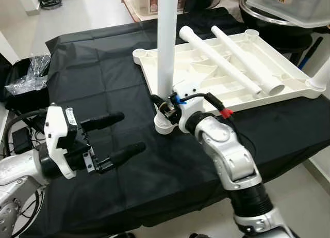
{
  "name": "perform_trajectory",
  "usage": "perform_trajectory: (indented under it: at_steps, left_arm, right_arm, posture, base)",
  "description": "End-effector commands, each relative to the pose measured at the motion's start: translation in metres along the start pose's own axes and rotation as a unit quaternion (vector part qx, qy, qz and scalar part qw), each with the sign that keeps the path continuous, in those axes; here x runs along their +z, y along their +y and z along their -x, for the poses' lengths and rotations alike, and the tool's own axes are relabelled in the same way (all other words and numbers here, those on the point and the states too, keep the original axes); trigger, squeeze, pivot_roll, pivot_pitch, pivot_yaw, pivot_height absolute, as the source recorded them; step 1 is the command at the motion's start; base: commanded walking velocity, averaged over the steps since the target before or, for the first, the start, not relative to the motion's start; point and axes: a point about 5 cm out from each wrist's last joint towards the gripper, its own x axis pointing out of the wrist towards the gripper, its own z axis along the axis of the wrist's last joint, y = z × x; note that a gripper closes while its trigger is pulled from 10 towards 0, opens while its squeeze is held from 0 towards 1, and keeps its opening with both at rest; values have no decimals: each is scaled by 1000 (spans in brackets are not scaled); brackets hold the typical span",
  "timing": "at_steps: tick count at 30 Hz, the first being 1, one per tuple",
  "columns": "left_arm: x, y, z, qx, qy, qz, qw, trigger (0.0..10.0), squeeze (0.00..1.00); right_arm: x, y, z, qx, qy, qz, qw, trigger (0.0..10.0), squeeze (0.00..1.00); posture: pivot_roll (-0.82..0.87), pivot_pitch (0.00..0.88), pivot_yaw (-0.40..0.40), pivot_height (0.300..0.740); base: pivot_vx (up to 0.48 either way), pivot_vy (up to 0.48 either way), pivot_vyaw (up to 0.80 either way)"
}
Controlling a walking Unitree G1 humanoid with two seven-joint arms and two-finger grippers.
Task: Building children table
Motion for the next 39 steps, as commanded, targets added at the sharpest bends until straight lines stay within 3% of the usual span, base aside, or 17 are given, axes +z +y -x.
perform_trajectory:
  at_steps: [1, 9, 12, 14, 15, 16, 17, 18, 19, 20, 27, 32, 33, 34, 36, 37, 39]
  left_arm:
    - [-2, 1, -1, 3, 3, 0, 1000, 10000, 0]
    - [-1, -2, 0, 5, 5, -1, 1000, 10000, 0]
    - [-1, -3, -1, 6, 5, -1, 1000, 10000, 0]
    - [0, -4, 0, 7, 6, -1, 1000, 10000, 0]
    - [0, -4, 0, 7, 6, -1, 1000, 10000, 0]
    - [0, -5, 0, 8, 6, -1, 1000, 10000, 0]
    - [0, -5, 0, 9, 6, -1, 1000, 10000, 0]
    - [0, -4, 0, 10, 6, -1, 1000, 10000, 0]
    - [0, -4, 1, 11, 7, -2, 1000, 10000, 0]
    - [0, -4, 1, 12, 8, -3, 1000, 10000, 0]
    - [0, -4, 1, 13, 8, -2, 1000, 10000, 0]
    - [0, -2, 1, 15, 7, -3, 1000, 10000, 0]
    - [-1, -2, 1, 14, 7, -4, 1000, 10000, 0]
    - [-1, -2, 1, 14, 7, -4, 1000, 10000, 0]
    - [-1, -1, 0, 15, 7, -5, 1000, 10000, 0]
    - [0, -1, 0, 14, 5, -5, 1000, 10000, 0]
    - [0, -1, -1, 14, 4, -4, 1000, 10000, 0]
  right_arm:
    - [7, -11, 5, 75, -13, -8, 997, 10000, 1000]
    - [21, -37, 1, 129, -26, 10, 991, 10000, 1000]
    - [24, -37, -1, 152, -32, 10, 988, 10000, 1000]
    - [27, -32, -5, 215, -28, 15, 976, 10000, 1000]
    - [27, -32, -5, 215, -28, 15, 976, 10000, 1000]
    - [28, -32, -8, 220, -27, 24, 975, 10000, 737]
    - [29, -33, -12, 216, -27, 36, 975, 10000, 0]
    - [30, -34, -15, 211, -29, 43, 976, 10000, 0]
    - [32, -35, -17, 212, -33, 46, 976, 9176, 0]
    - [33, -35, -18, 215, -35, 46, 975, 0, 0]
    - [33, -41, -20, 147, -32, 51, 987, 0, 0]
    - [26, -23, -15, 99, -39, 41, 993, 0, 0]
    - [20, -19, -14, 44, -22, 47, 998, 0, 0]
    - [20, -19, -14, 44, -22, 47, 998, 0, 0]
    - [4, -17, -8, -104, 24, 53, 993, 0, 0]
    - [-5, -6, -5, -138, 39, 47, 988, 0, 0]
    - [-10, 2, -3, -150, 47, 41, 987, 0, 0]
  posture:
    - [4, 196, -27, 740]
    - [24, 189, -36, 740]
    - [28, 194, -36, 740]
    - [32, 199, -37, 740]
    - [32, 199, -37, 740]
    - [34, 201, -38, 740]
    - [34, 202, -40, 740]
    - [34, 202, -40, 740]
    - [35, 202, -41, 740]
    - [35, 202, -41, 740]
    - [31, 195, -39, 740]
    - [26, 191, -38, 740]
    - [24, 187, -41, 740]
    - [24, 187, -41, 740]
    - [21, 186, -40, 740]
    - [23, 184, -33, 740]
    - [23, 184, -33, 740]
  base:
    - [0, 0, 0]
    - [0, 0, 0]
    - [0, 0, 0]
    - [0, 0, 0]
    - [0, 0, 0]
    - [0, 0, 0]
    - [0, 0, 0]
    - [0, 0, 0]
    - [0, 0, 0]
    - [0, 0, 0]
    - [0, 0, 0]
    - [0, 0, 0]
    - [0, 0, 0]
    - [0, 0, 0]
    - [0, 0, 0]
    - [0, 0, 0]
    - [0, 0, 0]
